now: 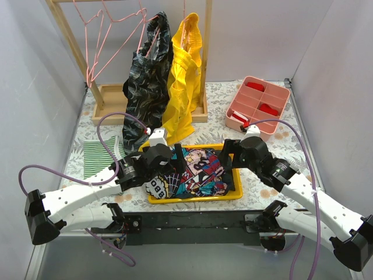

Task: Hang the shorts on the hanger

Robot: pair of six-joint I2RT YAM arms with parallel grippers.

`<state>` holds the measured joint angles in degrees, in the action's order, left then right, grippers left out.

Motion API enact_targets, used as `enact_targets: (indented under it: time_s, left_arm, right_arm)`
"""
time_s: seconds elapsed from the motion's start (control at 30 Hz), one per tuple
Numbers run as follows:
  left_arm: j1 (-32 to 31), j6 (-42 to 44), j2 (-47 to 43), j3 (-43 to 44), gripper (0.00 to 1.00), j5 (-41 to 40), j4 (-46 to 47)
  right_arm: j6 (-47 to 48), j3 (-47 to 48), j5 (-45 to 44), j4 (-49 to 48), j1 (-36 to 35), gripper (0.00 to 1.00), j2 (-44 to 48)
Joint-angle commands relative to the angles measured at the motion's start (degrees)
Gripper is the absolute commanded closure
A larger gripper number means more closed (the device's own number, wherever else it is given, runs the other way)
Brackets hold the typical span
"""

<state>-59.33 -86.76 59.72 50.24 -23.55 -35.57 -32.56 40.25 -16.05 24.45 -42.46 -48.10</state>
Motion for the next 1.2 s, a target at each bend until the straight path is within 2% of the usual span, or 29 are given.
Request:
enact_targets:
  time_s: [0.0,0.3,0.7,1.17]
  left_arm:
    - [0.0,-0.3,-0.8,0.3,0.02,-2.2,0.0]
    - [0.0,-0.6,0.0,0.0,0.02,-0.8,-0.6]
    - [0.0,2.1,-0.8,-2.4,0.02,5.2,3.5]
    - [0.0,5.6,3.0,-2.0,0.02,12.1,7.3]
  right_arm:
    - [1.0,1.2,1.8,-1.8,0.1,0.05,-0.9]
    - [1.7,0.8,1.4,-1.7,0.1,0.05,-1.7]
    - [1.4,-1.3,1.0,-0.4,0.1,0.09,-1.2]
    - [2.8,-1.6,5.5,-4.4,-0.5,0.2,-10.5]
